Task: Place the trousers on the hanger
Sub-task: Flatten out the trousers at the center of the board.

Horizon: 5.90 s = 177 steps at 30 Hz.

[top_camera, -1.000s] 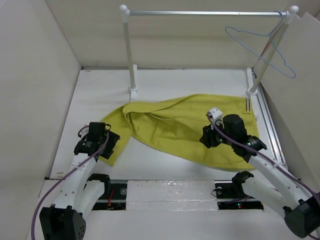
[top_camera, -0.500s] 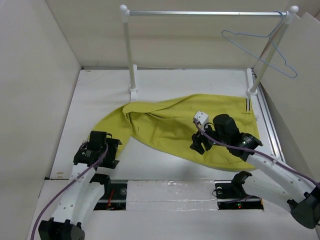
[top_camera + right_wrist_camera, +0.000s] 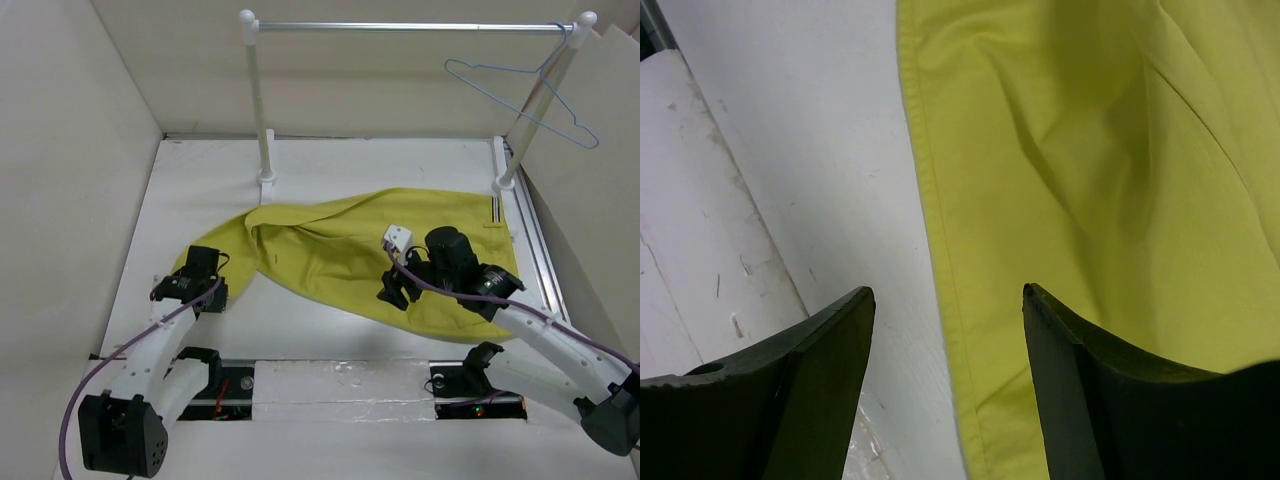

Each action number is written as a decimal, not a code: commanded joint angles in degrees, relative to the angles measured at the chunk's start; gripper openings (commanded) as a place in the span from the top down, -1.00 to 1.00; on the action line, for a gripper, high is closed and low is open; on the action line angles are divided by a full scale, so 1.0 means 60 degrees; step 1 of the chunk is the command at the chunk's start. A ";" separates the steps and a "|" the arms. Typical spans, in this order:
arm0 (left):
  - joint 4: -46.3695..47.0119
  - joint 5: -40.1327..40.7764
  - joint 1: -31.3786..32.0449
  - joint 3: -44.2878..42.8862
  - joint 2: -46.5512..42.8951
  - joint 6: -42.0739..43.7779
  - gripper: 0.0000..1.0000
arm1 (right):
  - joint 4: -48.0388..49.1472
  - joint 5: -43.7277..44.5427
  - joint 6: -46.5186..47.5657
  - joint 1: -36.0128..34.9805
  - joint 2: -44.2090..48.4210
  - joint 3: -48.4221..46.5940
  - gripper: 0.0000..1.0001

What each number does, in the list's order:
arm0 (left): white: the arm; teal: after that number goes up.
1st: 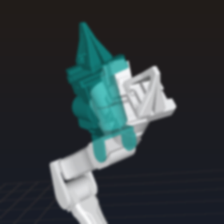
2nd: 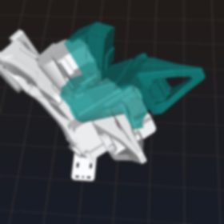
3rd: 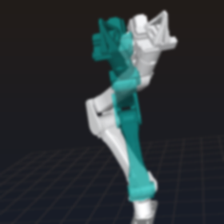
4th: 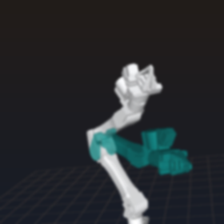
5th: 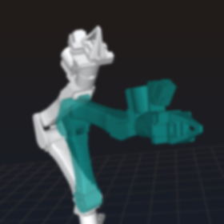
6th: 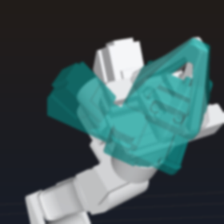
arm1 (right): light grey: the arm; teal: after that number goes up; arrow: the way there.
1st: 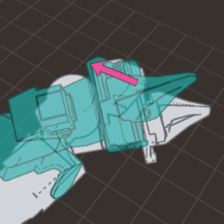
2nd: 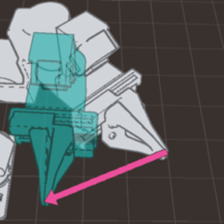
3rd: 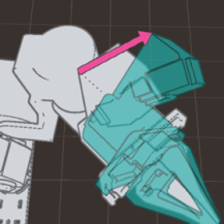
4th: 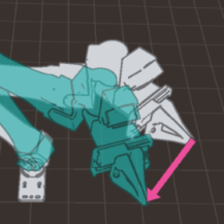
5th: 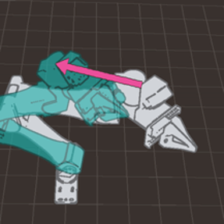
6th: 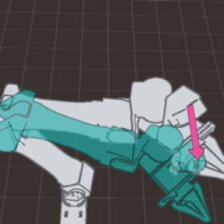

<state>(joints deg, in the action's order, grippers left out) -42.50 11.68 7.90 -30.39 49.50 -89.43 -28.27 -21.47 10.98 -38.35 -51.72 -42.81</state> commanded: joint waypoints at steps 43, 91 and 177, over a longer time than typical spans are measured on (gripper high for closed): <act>0.1209 -0.1493 -0.1156 -0.2317 0.2252 0.7639 -0.50 | 0.3262 0.3653 -0.0468 -0.3422 -0.7759 -0.1803 1.00; 0.3214 -0.1741 -0.3866 -1.3084 1.3855 0.7082 -0.02 | 0.0917 0.1674 -0.1801 -0.2295 -0.2438 -0.1391 0.05; 0.1883 0.0412 -0.3631 -0.9293 0.8816 0.9192 -0.04 | 0.1021 0.1660 0.0615 0.1191 -0.6790 -0.3075 0.06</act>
<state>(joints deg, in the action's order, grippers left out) -34.74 12.75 -12.86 -88.55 109.80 -33.87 -22.24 -10.11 13.67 -31.07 -94.52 -61.12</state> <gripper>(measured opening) 0.505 0.462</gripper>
